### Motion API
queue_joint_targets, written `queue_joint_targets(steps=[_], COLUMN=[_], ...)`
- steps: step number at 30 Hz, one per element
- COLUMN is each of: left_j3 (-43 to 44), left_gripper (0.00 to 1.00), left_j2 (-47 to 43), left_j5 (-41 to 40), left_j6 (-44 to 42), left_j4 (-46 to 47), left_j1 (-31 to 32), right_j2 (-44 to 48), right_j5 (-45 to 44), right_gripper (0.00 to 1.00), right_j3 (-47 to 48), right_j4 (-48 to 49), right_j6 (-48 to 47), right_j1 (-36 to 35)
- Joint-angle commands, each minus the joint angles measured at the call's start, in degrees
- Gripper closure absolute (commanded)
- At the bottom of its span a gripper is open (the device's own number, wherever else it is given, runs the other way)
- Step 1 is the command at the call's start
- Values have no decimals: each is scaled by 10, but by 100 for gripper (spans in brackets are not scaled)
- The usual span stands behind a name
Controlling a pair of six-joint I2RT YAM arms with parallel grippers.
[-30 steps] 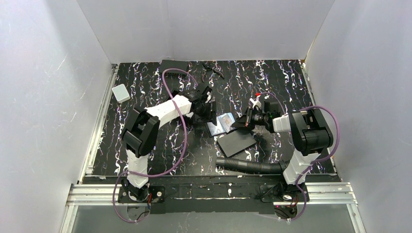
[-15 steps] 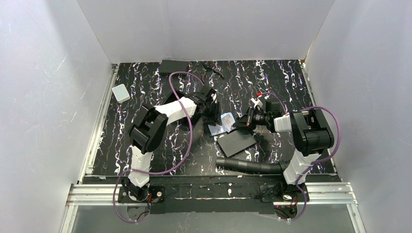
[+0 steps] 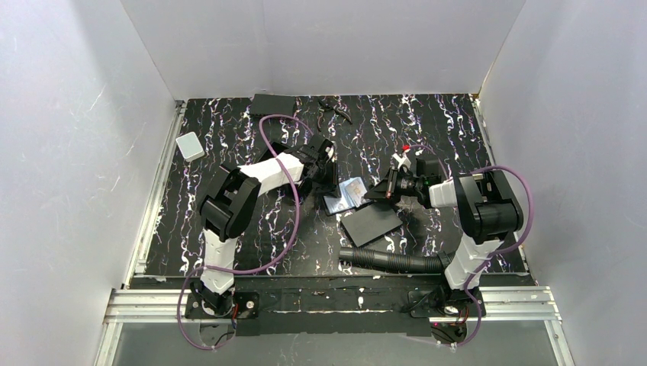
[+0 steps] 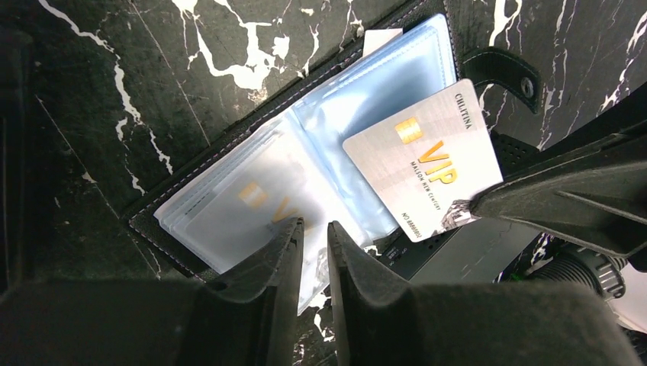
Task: Put the credit cards into the card holder
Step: Insert the credit card into the card holder.
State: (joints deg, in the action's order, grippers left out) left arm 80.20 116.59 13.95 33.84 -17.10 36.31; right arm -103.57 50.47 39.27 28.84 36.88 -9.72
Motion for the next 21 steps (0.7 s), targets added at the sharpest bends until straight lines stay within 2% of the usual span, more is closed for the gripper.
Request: queue_joint_targets(steps=[1,8,14,21], left_j3=[-37,-22,-17,-10], left_gripper=[81,81,73,65], left_j2=[23,34,25,11], left_j5=[-79,-90,-103,-57], left_j6=[-48,-90,-129,-134], left_j4=[-117,-149,-186,-186], left_j1=[-11,-12,-12,-12], right_j2=[-15,-41,-36,-36], right_j5=[18,-43,-94,-100], right_gripper=[99,99,99,99], right_j3=[17,36,46,55], right_j4=[9,-72,-113,-135], right_j6=[-7,-58,-87,-103], right_j1=[-3,-11,-10,-19])
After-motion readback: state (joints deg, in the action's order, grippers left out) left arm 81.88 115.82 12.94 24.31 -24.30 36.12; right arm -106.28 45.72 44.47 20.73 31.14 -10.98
